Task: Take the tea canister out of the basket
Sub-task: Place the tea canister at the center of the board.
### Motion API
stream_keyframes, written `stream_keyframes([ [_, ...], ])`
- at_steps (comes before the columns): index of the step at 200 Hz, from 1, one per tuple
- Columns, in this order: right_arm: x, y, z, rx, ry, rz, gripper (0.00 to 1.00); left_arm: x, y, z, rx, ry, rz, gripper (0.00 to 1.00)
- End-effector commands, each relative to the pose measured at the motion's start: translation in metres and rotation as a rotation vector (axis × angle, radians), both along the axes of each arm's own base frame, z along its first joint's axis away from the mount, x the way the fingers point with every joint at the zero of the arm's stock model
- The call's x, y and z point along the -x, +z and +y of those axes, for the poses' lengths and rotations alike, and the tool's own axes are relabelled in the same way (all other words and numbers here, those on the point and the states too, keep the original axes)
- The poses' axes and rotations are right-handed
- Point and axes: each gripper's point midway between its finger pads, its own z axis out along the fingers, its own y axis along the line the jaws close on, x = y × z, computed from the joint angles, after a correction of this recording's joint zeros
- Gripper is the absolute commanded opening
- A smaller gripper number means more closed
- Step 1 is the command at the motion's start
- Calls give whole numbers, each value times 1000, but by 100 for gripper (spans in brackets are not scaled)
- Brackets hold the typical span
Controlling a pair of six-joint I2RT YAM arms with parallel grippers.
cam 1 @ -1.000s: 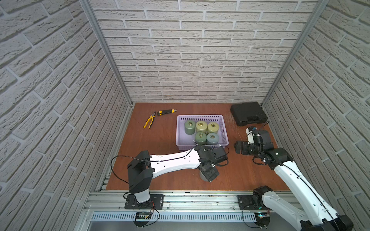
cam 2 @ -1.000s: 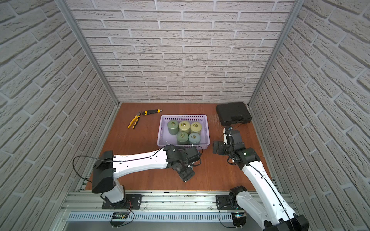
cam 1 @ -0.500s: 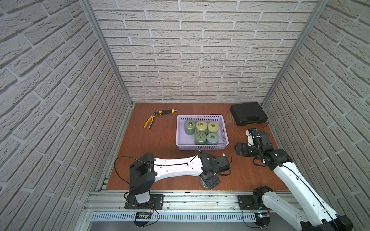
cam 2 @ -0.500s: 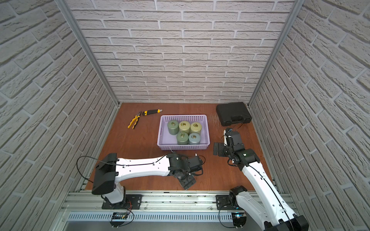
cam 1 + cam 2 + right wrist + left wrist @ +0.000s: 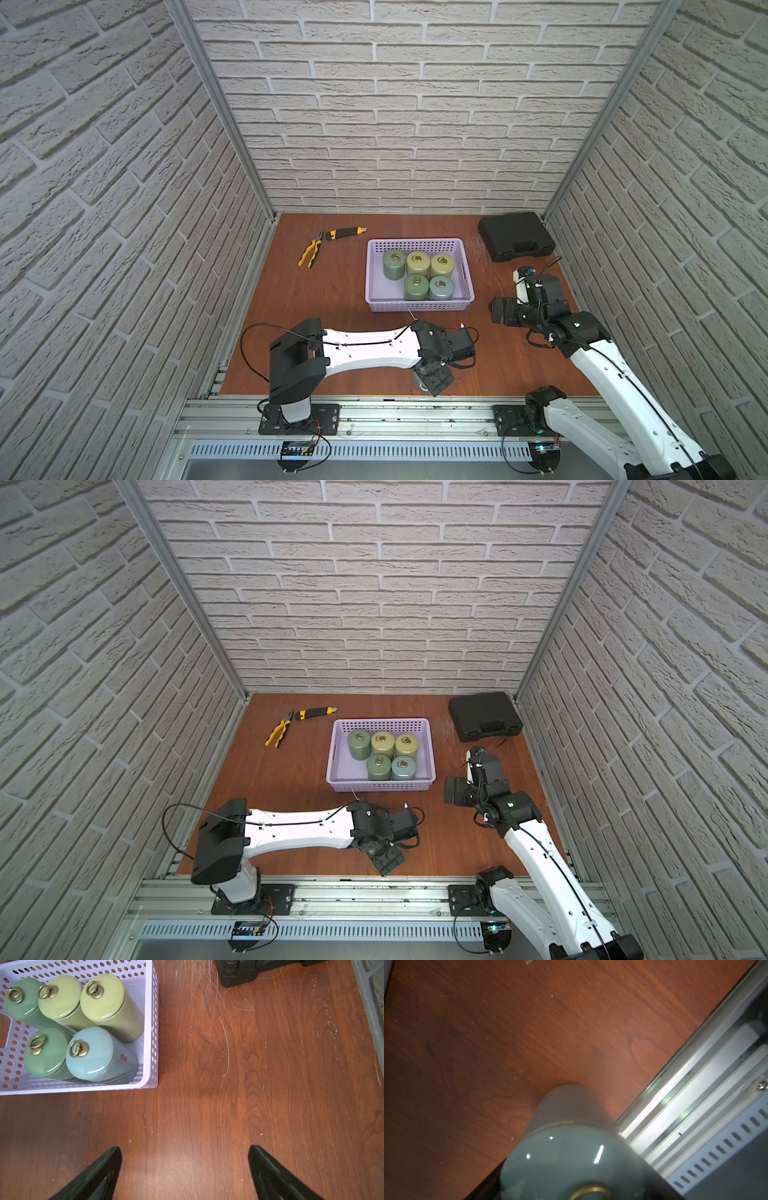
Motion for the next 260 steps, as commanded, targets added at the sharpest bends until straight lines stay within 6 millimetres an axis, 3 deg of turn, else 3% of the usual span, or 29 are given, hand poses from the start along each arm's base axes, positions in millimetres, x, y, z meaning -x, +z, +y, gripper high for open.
stream_keyframes([
  [1,1,3,-3,16,0,-14,100,1,-1,-6,25,6,-13,52],
  [18,2,3,-3,16,2,-16,100,4,-3,-6,27,6,-10,57],
  [36,3,4,-3,15,2,-18,100,4,-3,-6,29,11,-10,69],
  [66,3,6,-2,13,9,-25,100,5,-3,-1,21,24,-14,98],
  [107,3,7,2,8,39,-27,100,3,6,4,19,42,-29,98],
  [166,-1,14,19,-9,174,-47,100,-11,42,6,103,123,-67,98],
  [214,-4,18,39,-67,274,-40,100,-40,74,19,170,217,-134,98],
  [260,-9,20,50,-103,321,-43,100,-76,99,43,245,344,-206,98],
])
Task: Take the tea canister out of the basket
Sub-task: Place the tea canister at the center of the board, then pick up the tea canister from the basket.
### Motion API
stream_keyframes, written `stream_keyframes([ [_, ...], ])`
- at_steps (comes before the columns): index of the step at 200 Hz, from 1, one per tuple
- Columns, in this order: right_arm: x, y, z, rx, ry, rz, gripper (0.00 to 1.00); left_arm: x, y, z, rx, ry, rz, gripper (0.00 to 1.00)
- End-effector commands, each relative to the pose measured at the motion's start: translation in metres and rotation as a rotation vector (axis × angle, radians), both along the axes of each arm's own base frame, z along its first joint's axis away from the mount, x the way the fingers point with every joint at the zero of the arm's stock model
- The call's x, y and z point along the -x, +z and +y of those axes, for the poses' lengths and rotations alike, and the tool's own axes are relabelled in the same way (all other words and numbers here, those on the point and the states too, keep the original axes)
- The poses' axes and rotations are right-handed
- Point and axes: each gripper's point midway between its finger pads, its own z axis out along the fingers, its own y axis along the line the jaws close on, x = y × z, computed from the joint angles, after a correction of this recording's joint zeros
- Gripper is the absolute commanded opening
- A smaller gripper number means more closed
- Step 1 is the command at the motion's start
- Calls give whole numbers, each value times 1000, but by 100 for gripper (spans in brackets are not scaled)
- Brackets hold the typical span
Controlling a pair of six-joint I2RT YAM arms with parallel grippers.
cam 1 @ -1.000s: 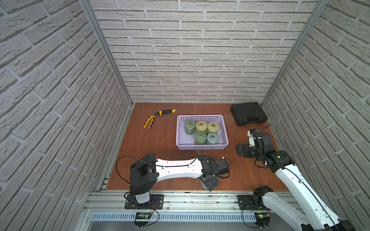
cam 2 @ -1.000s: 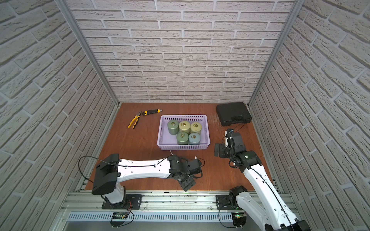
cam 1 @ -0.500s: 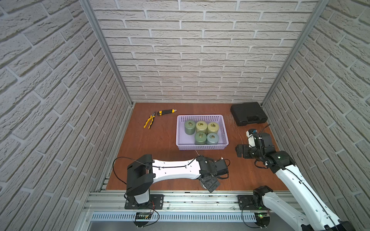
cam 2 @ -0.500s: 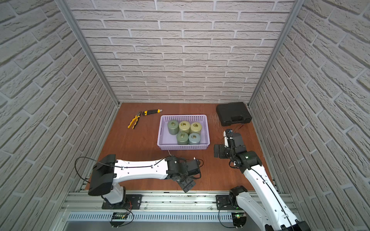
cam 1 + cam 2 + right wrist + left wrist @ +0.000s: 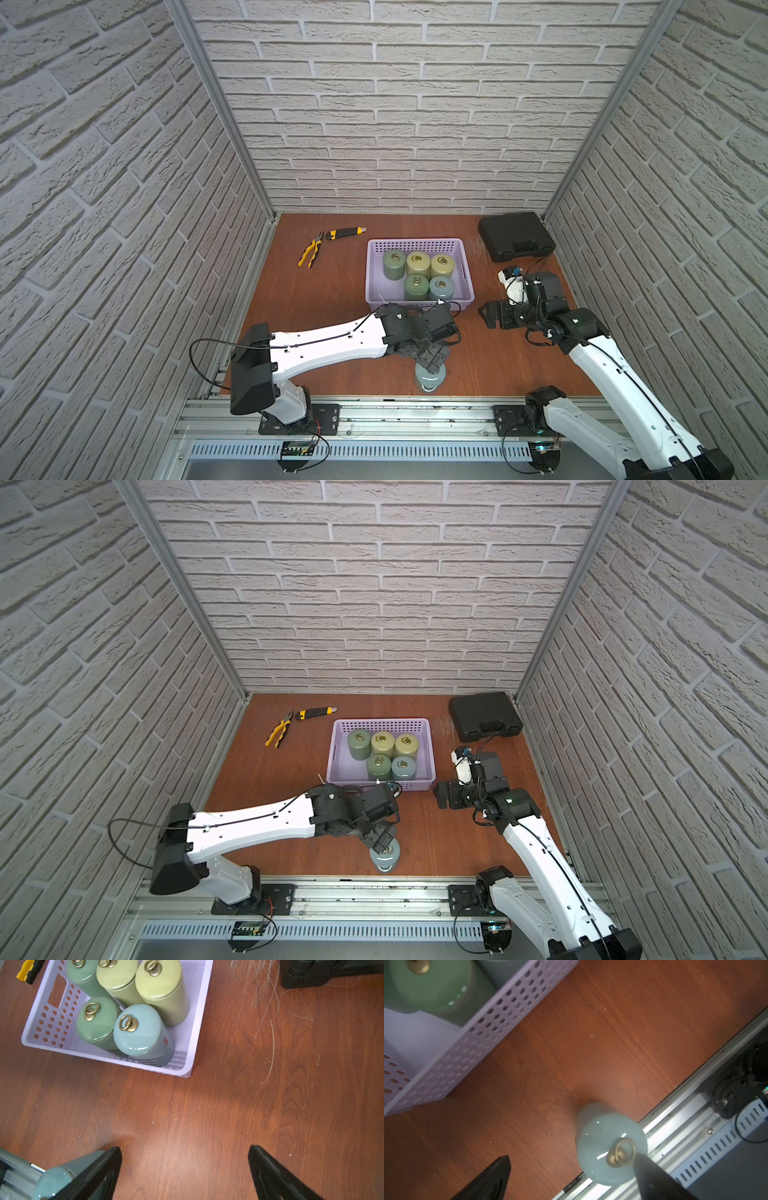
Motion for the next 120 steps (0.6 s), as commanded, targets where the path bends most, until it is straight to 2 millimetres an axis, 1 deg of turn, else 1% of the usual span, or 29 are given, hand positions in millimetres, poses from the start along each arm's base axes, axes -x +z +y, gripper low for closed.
stream_keyframes([
  [1,-11,19,12,-42,55,-64,100,-21,16,18,30,85,-58,98],
  [50,-20,21,23,-69,92,-29,99,-57,30,44,86,223,-124,98],
  [93,-33,14,32,-63,112,10,99,-78,34,65,105,326,-166,98],
  [120,-43,9,40,-46,131,28,99,-87,37,80,122,378,-191,98],
])
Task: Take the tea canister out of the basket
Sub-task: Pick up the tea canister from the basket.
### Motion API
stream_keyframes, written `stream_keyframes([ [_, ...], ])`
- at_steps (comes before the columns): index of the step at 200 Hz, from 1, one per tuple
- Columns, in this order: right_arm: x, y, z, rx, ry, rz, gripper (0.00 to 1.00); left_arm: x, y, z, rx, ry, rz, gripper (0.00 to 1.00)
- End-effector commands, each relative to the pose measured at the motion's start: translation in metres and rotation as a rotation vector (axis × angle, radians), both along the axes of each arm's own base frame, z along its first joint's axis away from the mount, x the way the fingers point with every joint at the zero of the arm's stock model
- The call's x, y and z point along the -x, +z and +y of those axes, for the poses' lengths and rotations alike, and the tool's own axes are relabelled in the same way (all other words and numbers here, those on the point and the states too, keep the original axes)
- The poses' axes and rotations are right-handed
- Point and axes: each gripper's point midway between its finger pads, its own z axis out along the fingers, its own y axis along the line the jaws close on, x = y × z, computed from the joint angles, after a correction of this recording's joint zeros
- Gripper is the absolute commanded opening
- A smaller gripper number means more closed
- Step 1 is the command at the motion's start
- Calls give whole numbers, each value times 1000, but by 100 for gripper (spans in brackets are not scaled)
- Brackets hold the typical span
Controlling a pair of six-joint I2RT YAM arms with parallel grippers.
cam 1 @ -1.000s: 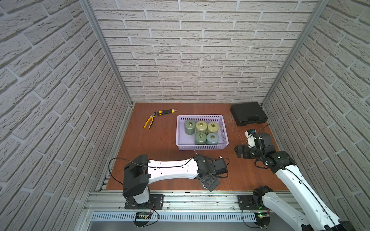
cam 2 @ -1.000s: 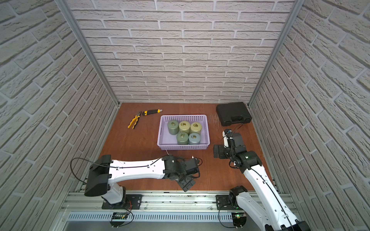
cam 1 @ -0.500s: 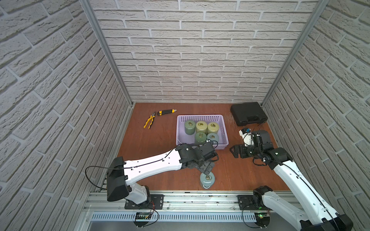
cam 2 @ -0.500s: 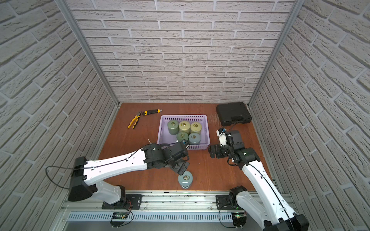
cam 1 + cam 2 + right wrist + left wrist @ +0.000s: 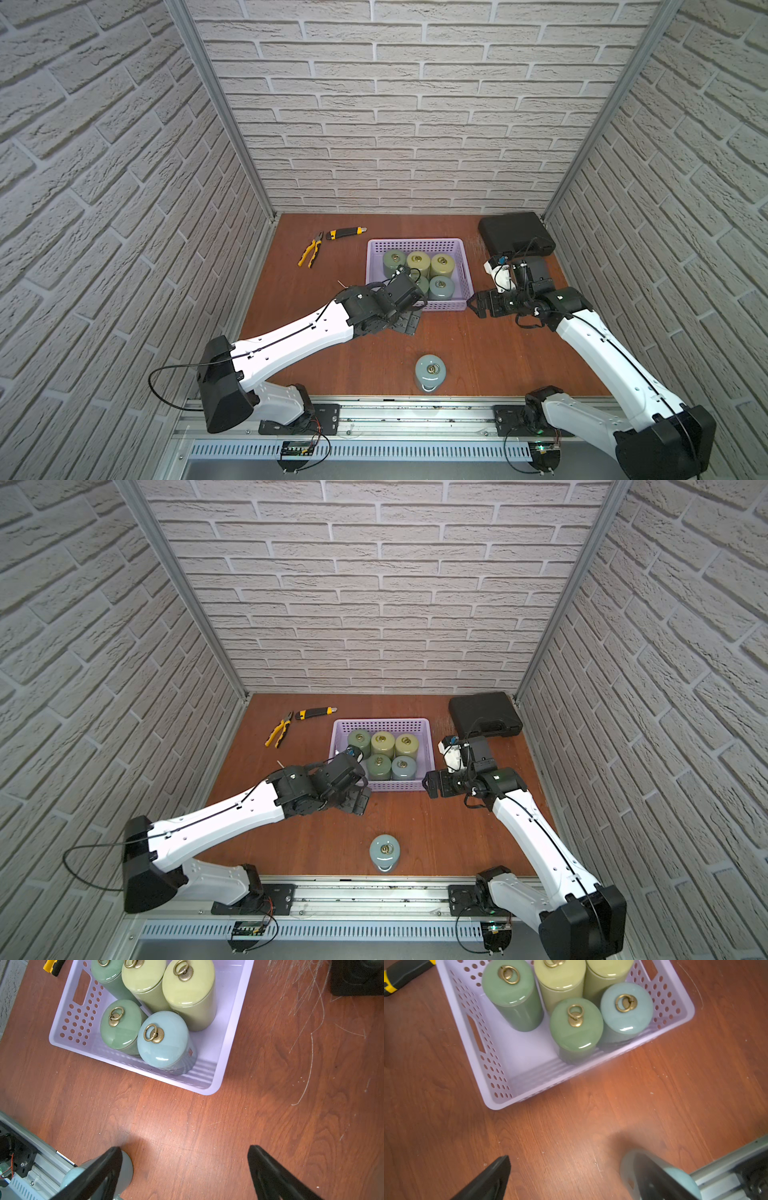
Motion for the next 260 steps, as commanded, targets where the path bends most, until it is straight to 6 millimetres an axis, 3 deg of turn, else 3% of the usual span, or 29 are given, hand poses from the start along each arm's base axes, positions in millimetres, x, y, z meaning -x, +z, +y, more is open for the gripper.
stream_keyframes([
  [1,-16,9,11,-3,34,-45,99,-12,11,12,44,66,-60,98],
  [45,-34,1,26,39,80,-31,99,-21,10,49,74,213,-104,98],
  [94,-52,-7,42,99,135,-9,99,-19,10,71,91,273,-130,98],
  [189,-83,-31,64,204,182,33,99,-17,8,83,96,302,-128,98],
  [260,-93,-48,78,202,179,78,98,-15,5,85,94,300,-117,98],
])
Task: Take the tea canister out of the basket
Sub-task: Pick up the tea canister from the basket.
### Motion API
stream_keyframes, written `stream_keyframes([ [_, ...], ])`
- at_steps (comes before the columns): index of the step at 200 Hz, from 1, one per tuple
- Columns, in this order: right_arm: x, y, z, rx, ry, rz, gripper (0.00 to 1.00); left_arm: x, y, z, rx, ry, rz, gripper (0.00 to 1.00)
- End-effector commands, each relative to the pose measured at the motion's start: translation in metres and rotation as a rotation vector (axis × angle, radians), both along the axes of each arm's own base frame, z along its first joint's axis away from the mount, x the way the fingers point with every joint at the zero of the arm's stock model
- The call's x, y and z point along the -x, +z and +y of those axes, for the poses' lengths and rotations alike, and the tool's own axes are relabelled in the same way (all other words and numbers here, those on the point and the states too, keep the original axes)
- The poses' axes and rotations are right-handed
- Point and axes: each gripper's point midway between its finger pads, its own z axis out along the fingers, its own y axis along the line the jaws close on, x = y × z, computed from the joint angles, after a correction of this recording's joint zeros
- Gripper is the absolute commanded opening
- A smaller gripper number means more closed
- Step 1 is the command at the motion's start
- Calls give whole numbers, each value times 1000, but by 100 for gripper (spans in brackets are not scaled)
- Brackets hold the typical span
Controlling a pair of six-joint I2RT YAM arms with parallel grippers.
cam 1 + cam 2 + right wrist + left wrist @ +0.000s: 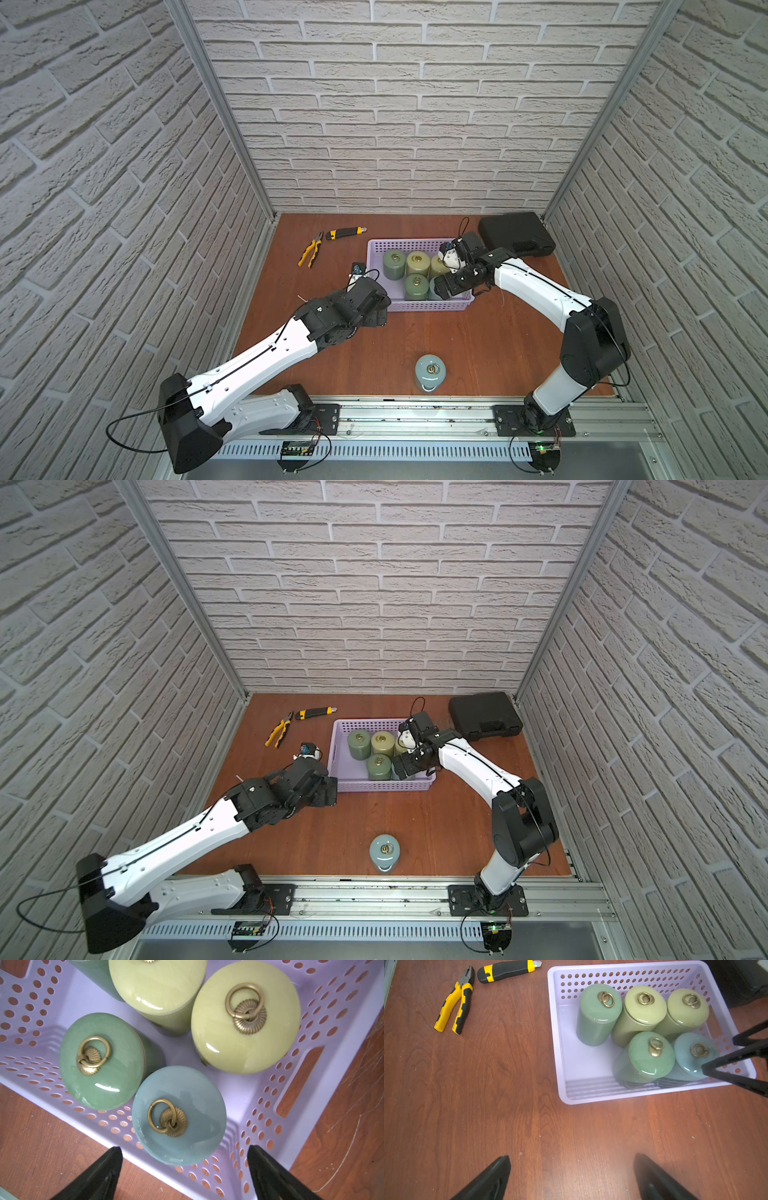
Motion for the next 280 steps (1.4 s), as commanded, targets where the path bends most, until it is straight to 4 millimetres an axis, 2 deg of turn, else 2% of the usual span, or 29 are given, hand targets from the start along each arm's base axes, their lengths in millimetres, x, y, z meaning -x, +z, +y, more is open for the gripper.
stream_keyframes([
  [1,-8,4,11,-13,3,-23,98,-1,1,4,15,17,-12,98],
  [103,-18,-20,16,20,-41,14,95,-1,-1,11,18,34,-7,98],
  [215,-24,-29,20,42,-48,39,89,-1,-4,15,24,50,-6,98],
  [280,-22,-23,18,49,-57,42,61,-2,-6,14,29,53,-5,98],
])
